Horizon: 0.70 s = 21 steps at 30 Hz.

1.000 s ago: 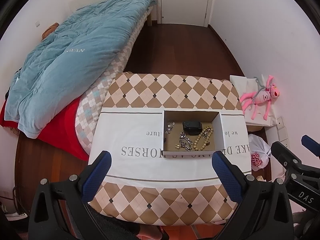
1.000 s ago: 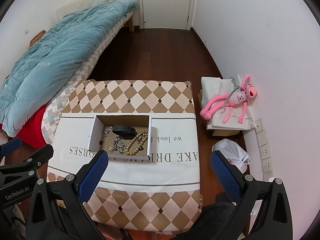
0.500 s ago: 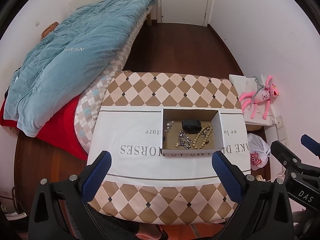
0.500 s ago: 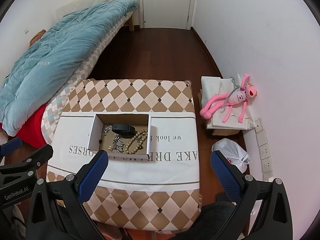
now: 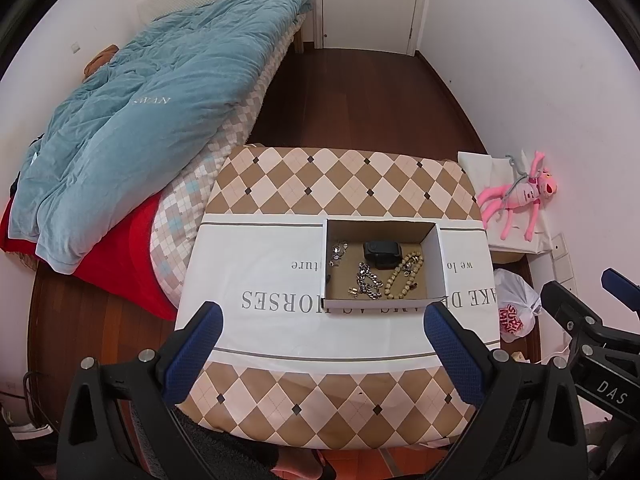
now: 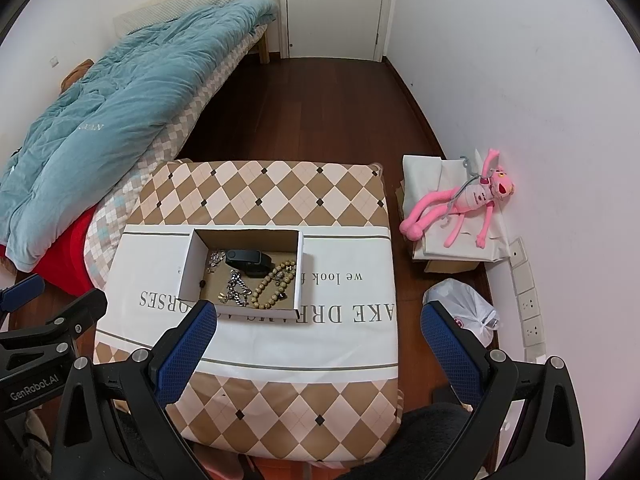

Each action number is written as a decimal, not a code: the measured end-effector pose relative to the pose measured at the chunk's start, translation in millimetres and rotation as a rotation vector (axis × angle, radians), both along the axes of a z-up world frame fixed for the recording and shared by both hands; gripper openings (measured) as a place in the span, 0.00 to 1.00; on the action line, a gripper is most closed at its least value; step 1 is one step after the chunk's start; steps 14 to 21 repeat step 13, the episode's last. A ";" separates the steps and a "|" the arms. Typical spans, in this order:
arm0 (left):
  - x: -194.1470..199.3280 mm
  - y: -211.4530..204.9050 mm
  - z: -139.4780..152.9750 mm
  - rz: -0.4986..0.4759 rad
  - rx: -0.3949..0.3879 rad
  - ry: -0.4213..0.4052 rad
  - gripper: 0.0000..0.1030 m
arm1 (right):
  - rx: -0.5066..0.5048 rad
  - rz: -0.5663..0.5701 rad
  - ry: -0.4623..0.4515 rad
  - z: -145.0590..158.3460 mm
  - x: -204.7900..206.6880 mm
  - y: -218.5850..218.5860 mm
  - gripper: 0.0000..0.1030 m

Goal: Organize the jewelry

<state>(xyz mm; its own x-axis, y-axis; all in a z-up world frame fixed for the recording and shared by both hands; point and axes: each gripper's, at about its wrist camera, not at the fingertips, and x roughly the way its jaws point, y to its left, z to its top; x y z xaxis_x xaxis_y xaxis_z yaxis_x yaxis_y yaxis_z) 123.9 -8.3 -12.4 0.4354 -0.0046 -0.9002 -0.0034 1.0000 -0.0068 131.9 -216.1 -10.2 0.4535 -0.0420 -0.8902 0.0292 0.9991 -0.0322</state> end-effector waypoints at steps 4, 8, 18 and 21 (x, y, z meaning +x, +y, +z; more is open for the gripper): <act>0.3 -0.1 -0.1 -0.001 0.000 0.001 1.00 | 0.000 -0.001 0.001 -0.2 -0.1 0.5 1.00; 0.2 -0.3 0.0 -0.002 -0.003 0.000 1.00 | 0.002 -0.002 0.000 -0.3 -0.2 0.5 1.00; -2.0 -1.9 3.3 -0.007 -0.003 -0.007 1.00 | 0.004 -0.001 0.001 0.6 -0.4 0.8 1.00; -2.0 -1.9 3.3 -0.007 -0.003 -0.007 1.00 | 0.004 -0.001 0.001 0.6 -0.4 0.8 1.00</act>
